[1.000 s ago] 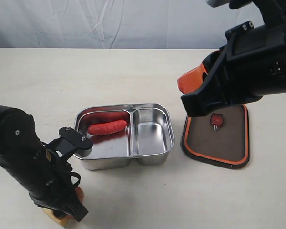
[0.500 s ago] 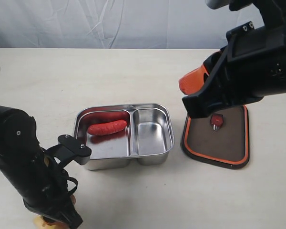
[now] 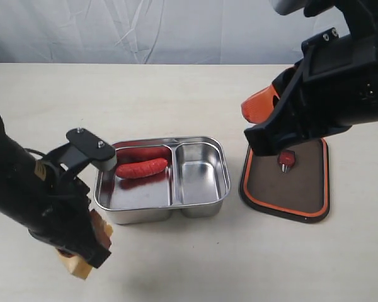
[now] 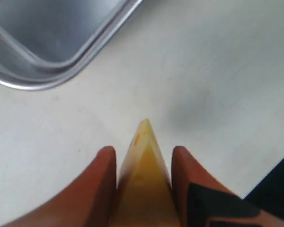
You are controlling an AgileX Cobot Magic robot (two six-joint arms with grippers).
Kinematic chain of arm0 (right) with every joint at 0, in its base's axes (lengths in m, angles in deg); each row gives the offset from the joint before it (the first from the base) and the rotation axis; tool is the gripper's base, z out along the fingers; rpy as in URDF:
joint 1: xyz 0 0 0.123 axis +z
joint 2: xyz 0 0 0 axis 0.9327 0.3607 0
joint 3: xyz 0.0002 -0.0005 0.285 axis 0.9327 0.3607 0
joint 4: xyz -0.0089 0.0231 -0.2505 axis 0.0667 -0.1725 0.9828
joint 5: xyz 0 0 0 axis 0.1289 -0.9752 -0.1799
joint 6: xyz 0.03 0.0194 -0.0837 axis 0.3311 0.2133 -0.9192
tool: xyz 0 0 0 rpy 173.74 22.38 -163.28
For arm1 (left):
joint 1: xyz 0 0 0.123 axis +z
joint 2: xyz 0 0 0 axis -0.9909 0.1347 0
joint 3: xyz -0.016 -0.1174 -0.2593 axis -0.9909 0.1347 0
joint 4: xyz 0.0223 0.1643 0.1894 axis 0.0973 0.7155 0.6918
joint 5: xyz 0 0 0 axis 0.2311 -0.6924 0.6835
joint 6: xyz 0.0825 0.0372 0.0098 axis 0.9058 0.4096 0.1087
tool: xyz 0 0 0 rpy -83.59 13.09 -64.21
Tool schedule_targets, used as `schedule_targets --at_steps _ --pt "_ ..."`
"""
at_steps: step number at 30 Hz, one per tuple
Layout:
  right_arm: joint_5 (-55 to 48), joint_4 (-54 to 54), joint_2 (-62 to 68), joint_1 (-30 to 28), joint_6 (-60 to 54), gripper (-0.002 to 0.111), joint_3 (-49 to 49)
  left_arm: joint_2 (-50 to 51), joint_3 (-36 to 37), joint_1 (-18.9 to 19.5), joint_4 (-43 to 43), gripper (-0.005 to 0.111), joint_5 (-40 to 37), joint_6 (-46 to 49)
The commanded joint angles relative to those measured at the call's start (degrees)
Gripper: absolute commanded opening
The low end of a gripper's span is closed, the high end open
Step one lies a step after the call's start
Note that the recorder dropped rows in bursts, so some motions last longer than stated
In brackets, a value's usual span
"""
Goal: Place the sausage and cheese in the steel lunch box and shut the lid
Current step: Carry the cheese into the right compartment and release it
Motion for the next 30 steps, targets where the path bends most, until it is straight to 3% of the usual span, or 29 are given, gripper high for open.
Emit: schedule_targets --at_steps 1,8,14,21,28,30 --pt "0.2 1.4 -0.8 -0.2 0.6 -0.001 -0.1 -3.1 -4.6 -0.4 -0.4 0.0 0.7 0.0" --pt "1.7 2.3 -6.5 -0.2 2.7 -0.001 -0.1 -0.6 -12.0 -0.4 -2.7 0.0 15.8 2.8" --pt "2.1 2.7 -12.6 -0.2 5.6 -0.001 -0.1 8.4 -18.1 -0.4 -9.6 0.0 15.9 9.3" --pt "-4.4 2.7 -18.9 -0.2 8.9 -0.001 -0.1 20.1 -25.4 -0.6 -27.9 0.0 16.5 26.3" --pt "-7.4 2.7 -21.0 -0.2 9.4 -0.001 -0.1 26.2 -28.3 -1.1 -28.4 0.0 16.7 27.1" --pt "-7.9 2.9 -21.0 -0.2 9.4 -0.001 -0.1 26.7 -28.3 -1.1 -27.5 0.009 16.7 27.1"
